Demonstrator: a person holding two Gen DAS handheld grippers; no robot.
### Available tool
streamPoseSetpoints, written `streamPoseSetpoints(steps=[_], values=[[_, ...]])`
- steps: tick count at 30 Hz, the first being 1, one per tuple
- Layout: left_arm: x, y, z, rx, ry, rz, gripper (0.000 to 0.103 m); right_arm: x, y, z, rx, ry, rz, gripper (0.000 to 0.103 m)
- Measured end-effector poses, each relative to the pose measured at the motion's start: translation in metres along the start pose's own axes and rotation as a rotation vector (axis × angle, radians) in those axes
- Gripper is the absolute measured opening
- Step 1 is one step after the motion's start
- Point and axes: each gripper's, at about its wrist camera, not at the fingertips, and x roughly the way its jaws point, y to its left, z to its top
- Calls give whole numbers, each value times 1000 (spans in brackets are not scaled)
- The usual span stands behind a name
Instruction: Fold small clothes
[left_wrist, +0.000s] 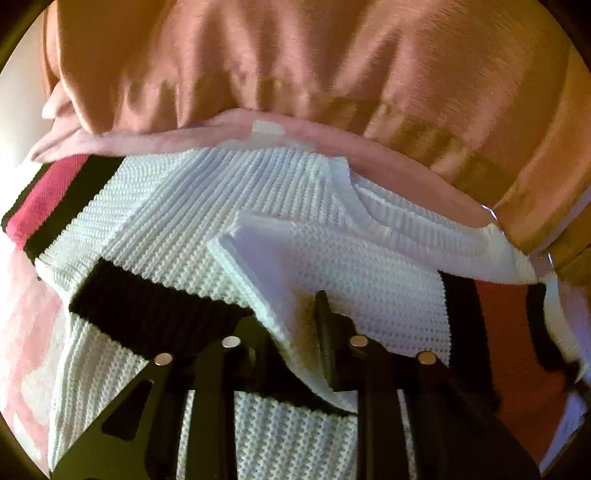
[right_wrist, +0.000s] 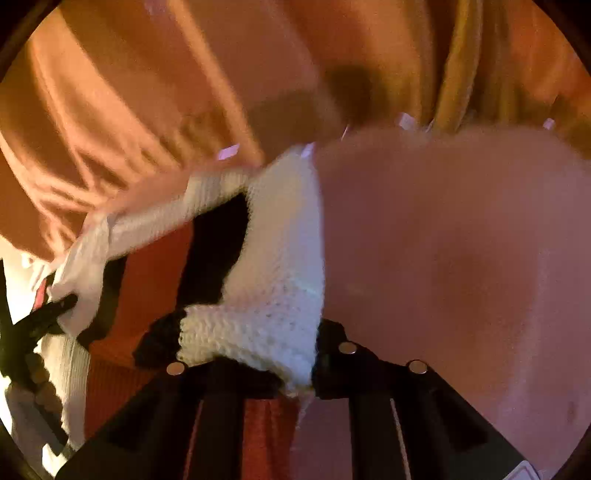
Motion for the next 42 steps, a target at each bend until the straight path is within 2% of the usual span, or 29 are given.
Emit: streamPoseSetpoints(steps=[3,9,11,12,13,15,17,19,21,22,23,24,26,29,32,34,36,37,38,39,41,42], values=[[3,-11,3,37,5,-31,19,-17,-16,12,3,-39,-51,9],[3,-57,-11,126,16,-104,19,-38,-57,20,41,-93,-155,10],[3,-71,-16,159,2,-83,19,-16,-60,13,0,2,-164,13],[3,-74,-16,169,-2,-73,19,-1,-58,2,-9,79,-147,14],[3,-72,-14,164,4,-80,20,5,-55,-4,-25,138,-143,19],[3,-63,-9,130,23,-112,22,-3,-39,-11,-104,150,-186,24],[1,-50,-2,75,53,-150,22,-24,-24,-11,-123,150,-170,45],[-10,-39,2,50,63,-172,22,-50,-16,-16,-106,130,-154,52],[-34,-31,1,67,57,-203,23,-70,-12,-28,-90,132,-136,53],[-49,-28,-1,96,52,-200,24,-86,-9,-42,-75,137,-114,56],[-68,-22,-8,119,31,-197,31,-96,-7,-56,-63,145,-88,58],[-79,-16,-12,127,22,-188,46,-107,-4,-71,-57,161,-69,60],[-108,6,-31,149,15,-166,60,-123,0,-103,-54,202,-69,63],[-132,44,-69,189,74,-95,64,-136,4,-164,-37,315,-58,63],[-133,86,-101,129,184,-53,64,-137,-2,-208,-18,393,-73,63],[-134,109,-126,64,232,-47,64,-145,4,-221,-47,346,-87,63],[-132,117,-143,47,293,-60,59,-147,12,-225,-89,320,-91,59],[-131,119,-149,36,308,-68,54,-148,14,-225,-94,309,-70,38],[-137,115,-153,53,276,-58,39,-148,15,-223,-82,304,-30,14],[-139,108,-157,84,289,-80,16,-148,13,-220,-60,309,-2,11],[-147,103,-160,87,283,-81,6,-159,11,-216,-63,293,22,11],[-152,102,-161,83,290,-92,5,-170,9,-214,-63,287,38,11]])
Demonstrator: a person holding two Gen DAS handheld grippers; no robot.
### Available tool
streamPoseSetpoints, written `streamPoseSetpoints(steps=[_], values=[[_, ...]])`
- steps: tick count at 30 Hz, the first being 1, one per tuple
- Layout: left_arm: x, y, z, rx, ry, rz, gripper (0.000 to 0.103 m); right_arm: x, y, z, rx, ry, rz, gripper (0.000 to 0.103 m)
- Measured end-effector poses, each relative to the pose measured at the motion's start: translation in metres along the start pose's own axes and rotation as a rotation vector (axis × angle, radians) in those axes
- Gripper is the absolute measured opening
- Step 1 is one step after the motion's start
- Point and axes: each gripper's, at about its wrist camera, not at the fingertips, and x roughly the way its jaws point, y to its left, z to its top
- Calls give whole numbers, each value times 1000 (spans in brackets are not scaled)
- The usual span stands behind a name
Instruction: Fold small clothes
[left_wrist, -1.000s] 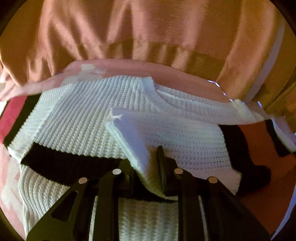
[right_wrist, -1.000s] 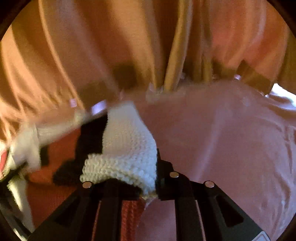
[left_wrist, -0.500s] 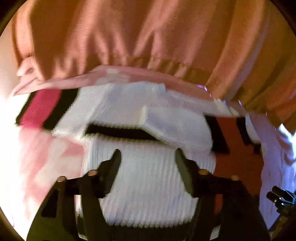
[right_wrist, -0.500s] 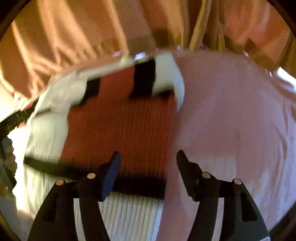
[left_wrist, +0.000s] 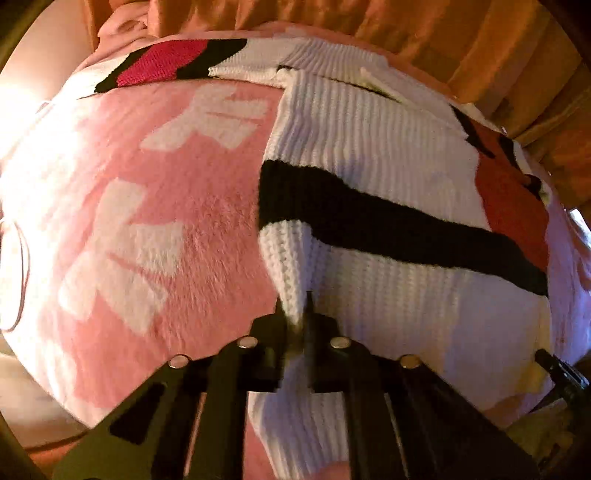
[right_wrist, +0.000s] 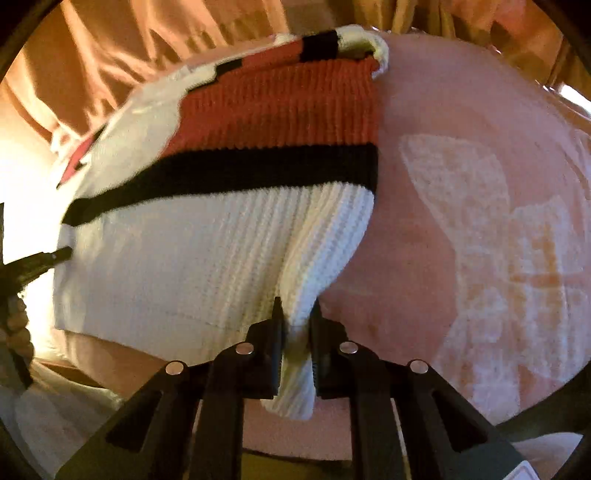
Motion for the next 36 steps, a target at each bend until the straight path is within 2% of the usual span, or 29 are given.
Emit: streamPoseSetpoints(steps=[2,5,8,10,11,12,13,14,16,18,20,23,25,28,29,34,35,36], values=[[-17,-2,-11,0,11,-44,5,-26,-6,-6,-9,-12,14,10],[-42,-6,-29,48,24,-62,5,-58,-16,-18,-56,-6,-62,10],[-38,-5,-35,92,80,-49,9,-40,-25,-21,-82,69,-136,12],[-37,-1,-28,74,65,-29,10,-35,-23,-9,-83,44,-200,12],[-40,3,-20,40,45,-35,22,-39,-20,-1,-95,4,-214,13],[-45,9,-11,-4,22,-45,44,-46,-15,11,-105,-43,-226,15],[-50,18,3,-63,-17,-54,54,-51,-10,21,-114,-71,-237,22],[-56,27,16,-107,-58,-51,61,-56,-4,36,-133,-115,-244,33],[-62,48,51,-179,-144,-2,63,-61,8,60,-169,-188,-242,46],[-60,75,94,-249,-224,57,73,-57,25,82,-203,-224,-224,51],[-52,101,127,-323,-291,99,73,-45,45,107,-249,-254,-189,53],[-36,153,175,-452,-368,221,74,-22,72,131,-321,-301,-181,55],[-15,188,205,-495,-359,276,74,-5,89,144,-354,-316,-167,55],[16,226,232,-513,-309,356,74,18,106,158,-379,-304,-143,55],[24,241,237,-550,-305,373,74,26,110,162,-389,-297,-138,55],[48,303,237,-762,-318,308,74,55,118,167,-404,-266,-123,55],[47,305,239,-758,-339,320,72,60,116,166,-398,-250,-116,55],[48,306,243,-745,-340,342,66,64,114,166,-388,-239,-113,55]])
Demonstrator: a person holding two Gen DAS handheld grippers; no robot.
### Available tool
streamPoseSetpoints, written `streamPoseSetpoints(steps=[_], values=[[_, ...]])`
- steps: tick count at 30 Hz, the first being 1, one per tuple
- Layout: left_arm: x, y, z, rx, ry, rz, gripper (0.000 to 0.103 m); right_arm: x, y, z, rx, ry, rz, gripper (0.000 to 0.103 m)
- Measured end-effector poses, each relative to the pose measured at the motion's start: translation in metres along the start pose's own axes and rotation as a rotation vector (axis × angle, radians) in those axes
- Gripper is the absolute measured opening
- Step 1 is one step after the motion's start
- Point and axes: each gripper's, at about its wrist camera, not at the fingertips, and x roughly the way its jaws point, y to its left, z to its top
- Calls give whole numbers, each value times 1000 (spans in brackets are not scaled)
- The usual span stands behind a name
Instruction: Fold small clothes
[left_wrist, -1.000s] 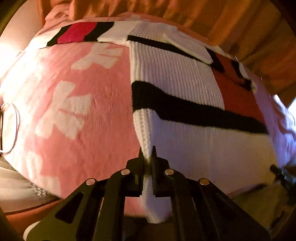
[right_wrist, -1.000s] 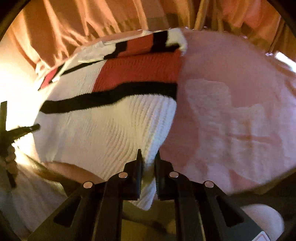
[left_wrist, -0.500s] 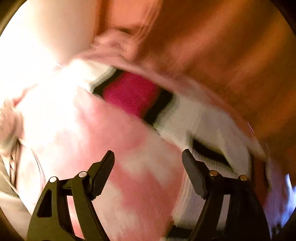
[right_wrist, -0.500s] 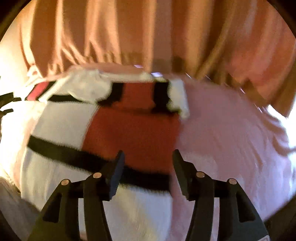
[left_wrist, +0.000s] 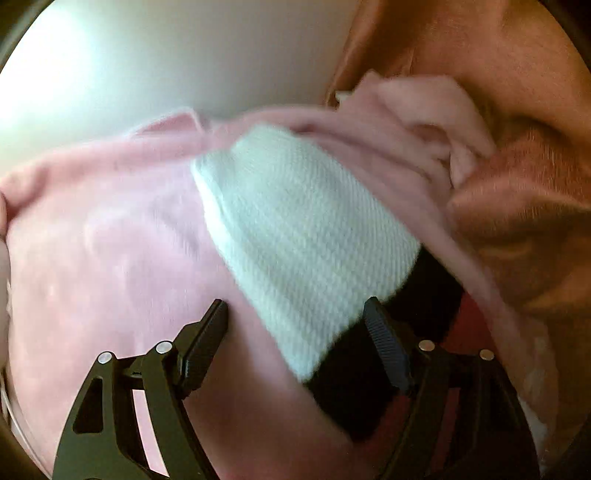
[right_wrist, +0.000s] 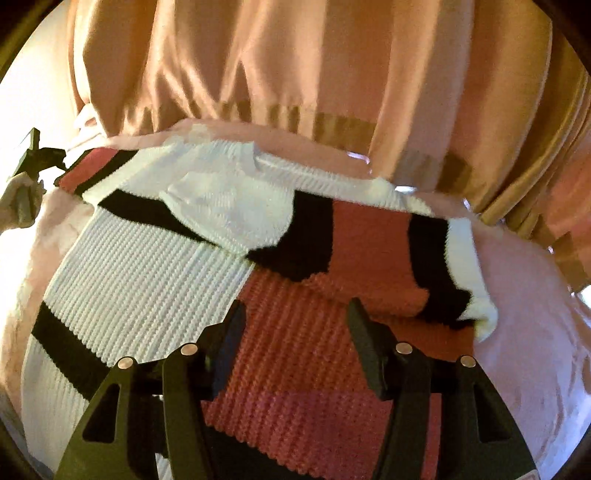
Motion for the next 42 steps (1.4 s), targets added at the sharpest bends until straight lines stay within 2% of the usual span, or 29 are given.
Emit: streamPoseSetpoints(steps=[1,2,3,4,7,10,12,14,15,18,21,23,26,27,28,29,30,32,35,37,40,42], values=[[2,-3,2,13,-1,9,62,4,-3,-3,18,13,6,56],[3,-9,3,33,-14,16,44,8,-4,-4,31,23,12,55],[3,-15,5,57,-20,-11,13,10,-6,-5,38,31,15,55],[3,-18,4,63,-9,-35,9,13,-8,-6,47,41,13,55],[-23,-36,1,50,-61,-96,7,12,-12,-5,61,36,9,55],[-76,-76,-10,161,-162,-167,7,5,-21,-1,92,16,19,56],[-117,-108,-26,244,-215,-251,7,1,-30,2,125,4,24,56],[-167,-151,-58,338,-233,-384,7,-3,-40,5,150,-4,26,56],[-183,-163,-71,371,-232,-429,7,-6,-47,7,167,-11,21,56],[-232,-223,-146,538,-183,-580,7,-11,-68,11,212,-26,11,56],[-244,-263,-220,656,-89,-659,7,-11,-88,10,258,-24,-7,59],[-239,-282,-263,703,-29,-663,7,-9,-98,8,284,-8,-13,59],[-214,-298,-317,750,90,-635,17,-5,-111,6,326,6,-4,59],[-202,-300,-332,747,143,-607,26,-4,-115,6,338,13,3,59],[-193,-297,-335,740,157,-581,33,-3,-117,6,345,14,8,59],[-192,-290,-340,719,167,-564,48,-3,-119,6,354,13,11,59],[-200,-283,-347,702,163,-566,61,-1,-120,7,359,15,18,59],[-211,-259,-338,670,116,-546,71,1,-119,8,369,22,43,59],[-234,-221,-324,671,28,-464,88,9,-112,15,387,35,141,60],[-240,-194,-313,653,-16,-418,89,17,-103,23,401,45,210,60],[-243,-174,-309,624,-58,-352,90,25,-77,41,358,38,189,60],[-232,-170,-300,611,-55,-344,90,30,-51,58,303,30,187,60]])
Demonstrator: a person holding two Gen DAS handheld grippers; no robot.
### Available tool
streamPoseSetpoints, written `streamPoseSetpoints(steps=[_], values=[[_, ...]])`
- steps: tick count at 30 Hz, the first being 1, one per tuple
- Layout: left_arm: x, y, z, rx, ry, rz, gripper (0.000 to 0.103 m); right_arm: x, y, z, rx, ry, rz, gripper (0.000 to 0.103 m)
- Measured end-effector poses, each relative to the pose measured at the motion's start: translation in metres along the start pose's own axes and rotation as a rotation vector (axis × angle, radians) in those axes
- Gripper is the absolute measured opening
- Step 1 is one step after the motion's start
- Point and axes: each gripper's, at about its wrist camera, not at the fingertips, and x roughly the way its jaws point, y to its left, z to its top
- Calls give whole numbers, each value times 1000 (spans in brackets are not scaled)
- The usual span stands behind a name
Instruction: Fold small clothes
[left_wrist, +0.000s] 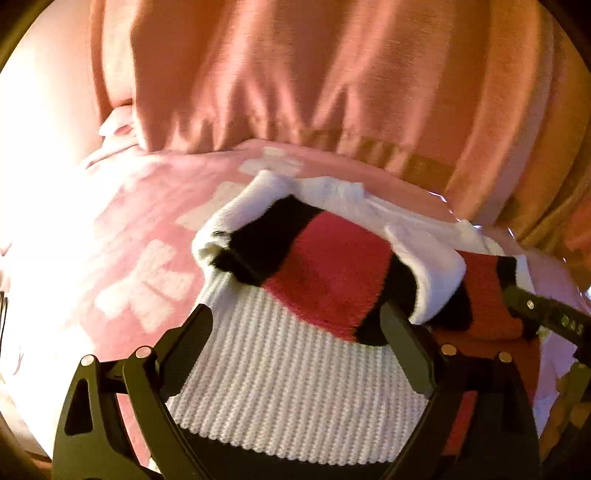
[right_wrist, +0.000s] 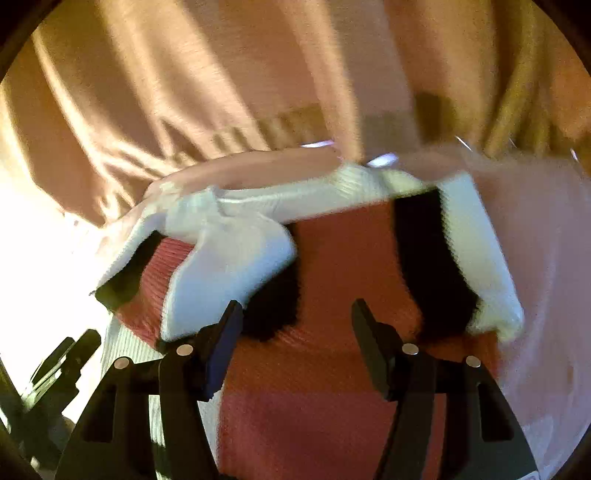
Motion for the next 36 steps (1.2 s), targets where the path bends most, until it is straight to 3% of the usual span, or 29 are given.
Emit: streamPoseSetpoints(steps=[3,6,10,12,13,14,16,20,22,24,26,27,29,32,33,35,36], values=[[1,3,1,34,2,-6,90,19,37,12,-73,17,-16,60],[-1,3,2,79,-36,34,90,53,72,21,-176,59,-100,60],[-1,1,3,123,-51,41,90,84,87,21,-244,100,-204,60],[1,1,3,125,-46,35,90,91,85,20,-258,104,-228,50],[3,1,3,125,-41,33,90,92,83,19,-259,111,-233,24],[4,1,3,127,-32,31,90,91,80,18,-256,118,-231,7],[7,1,3,125,-18,28,90,79,72,22,-224,100,-197,5],[9,0,1,125,-5,22,90,6,43,42,-99,-103,21,5],[10,-2,-1,134,-5,25,90,-24,20,41,-75,-167,47,5],[11,-4,-4,139,1,23,90,-23,-7,33,-70,-130,-28,5],[14,-8,-7,149,13,23,90,9,-52,12,-22,15,-125,6],[15,-10,-8,153,19,21,90,18,-68,4,16,60,-125,6],[18,-14,-12,163,36,8,90,33,-108,-14,151,126,-36,8],[24,-21,-16,170,63,-9,90,32,-128,-14,250,125,65,13],[27,-23,-17,169,74,-14,90,29,-130,-11,266,109,90,18],[31,-24,-17,164,83,-16,90,24,-131,-8,286,60,111,43],[32,-25,-17,164,84,-15,90,25,-131,-7,292,49,115,44]])
